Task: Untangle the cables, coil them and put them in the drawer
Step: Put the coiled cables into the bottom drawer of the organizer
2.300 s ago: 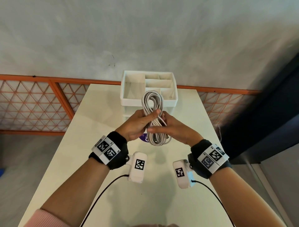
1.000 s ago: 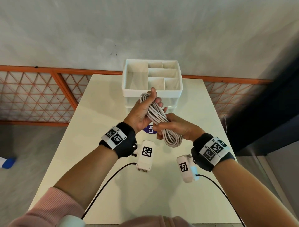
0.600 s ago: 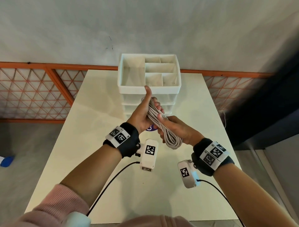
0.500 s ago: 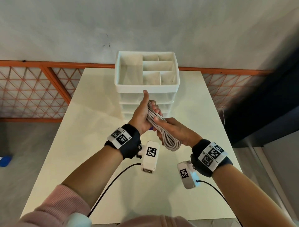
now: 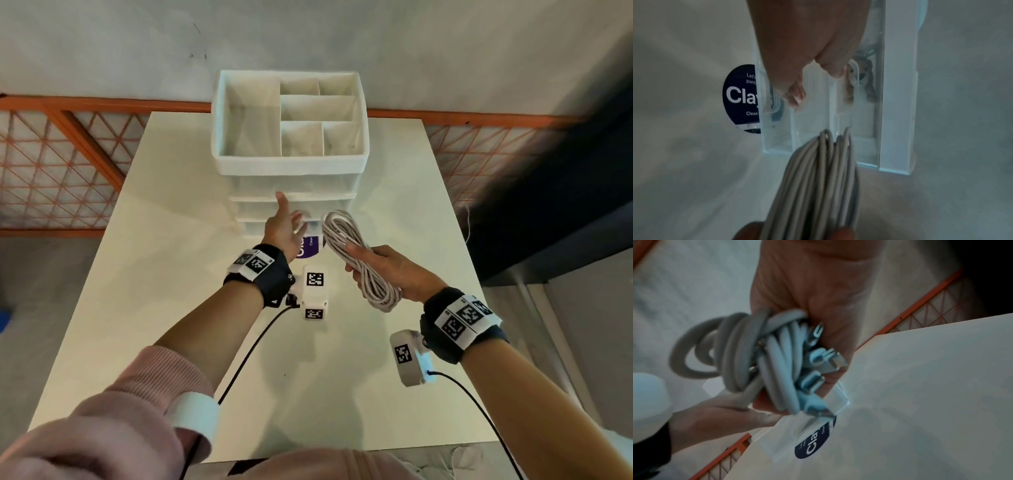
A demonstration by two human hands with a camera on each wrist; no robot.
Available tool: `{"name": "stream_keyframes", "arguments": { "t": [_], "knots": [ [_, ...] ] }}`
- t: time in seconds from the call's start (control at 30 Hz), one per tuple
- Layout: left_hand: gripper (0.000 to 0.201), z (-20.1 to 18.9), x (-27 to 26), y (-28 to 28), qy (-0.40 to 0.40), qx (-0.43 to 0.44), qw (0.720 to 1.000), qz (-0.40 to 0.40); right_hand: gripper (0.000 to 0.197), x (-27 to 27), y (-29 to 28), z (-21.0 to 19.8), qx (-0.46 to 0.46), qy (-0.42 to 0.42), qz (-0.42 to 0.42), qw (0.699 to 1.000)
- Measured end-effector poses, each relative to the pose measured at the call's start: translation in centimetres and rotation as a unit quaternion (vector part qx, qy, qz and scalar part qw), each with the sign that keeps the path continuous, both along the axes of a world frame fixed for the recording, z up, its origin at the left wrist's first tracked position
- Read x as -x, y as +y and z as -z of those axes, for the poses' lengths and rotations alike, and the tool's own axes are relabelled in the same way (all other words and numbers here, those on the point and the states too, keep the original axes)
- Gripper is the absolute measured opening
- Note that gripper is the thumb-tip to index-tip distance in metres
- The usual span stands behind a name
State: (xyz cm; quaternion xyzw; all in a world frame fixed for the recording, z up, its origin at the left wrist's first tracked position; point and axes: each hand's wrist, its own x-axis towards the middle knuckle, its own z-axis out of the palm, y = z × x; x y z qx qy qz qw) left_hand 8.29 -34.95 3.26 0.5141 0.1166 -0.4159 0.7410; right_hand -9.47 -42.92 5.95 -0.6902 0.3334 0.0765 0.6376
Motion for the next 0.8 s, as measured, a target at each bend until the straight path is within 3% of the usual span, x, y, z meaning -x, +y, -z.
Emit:
{"name": "stream_keyframes", "arguments": {
  "t": [0.27, 0.47, 0.57, 0.7, 0.8],
  "knots": [
    [0.038, 1.4, -0.1, -0.2, -0.022, -0.006, 0.999, -0.035, 0.047, 2.0, -0.5, 0.3, 0.008, 0.000, 0.015, 1.000],
    [0.035, 2.6, 1.6, 1.8, -0.033, -0.010, 0.999, -0.018, 0.052, 2.2, -1.3, -0.5, 0.019, -0.014, -0.020, 1.000],
    [0.035, 2.5, 2.5, 3.4, -0.032, -0.008, 0.999, 0.003, 0.052, 0.2, -1.4, -1.7, 0.034, -0.022, -0.047, 0.998],
    [0.030, 2.3, 3.6, 5.1, -0.009, 0.009, 1.000, 0.022, 0.028, -4.3, -0.2, -3.5, 0.095, -0.022, -0.132, 0.986],
    [0.029, 2.0, 3.9, 5.5, -0.018, -0.001, 0.999, 0.027, 0.034, -7.8, 0.5, -4.3, 0.135, -0.009, -0.198, 0.971]
  ]
}}
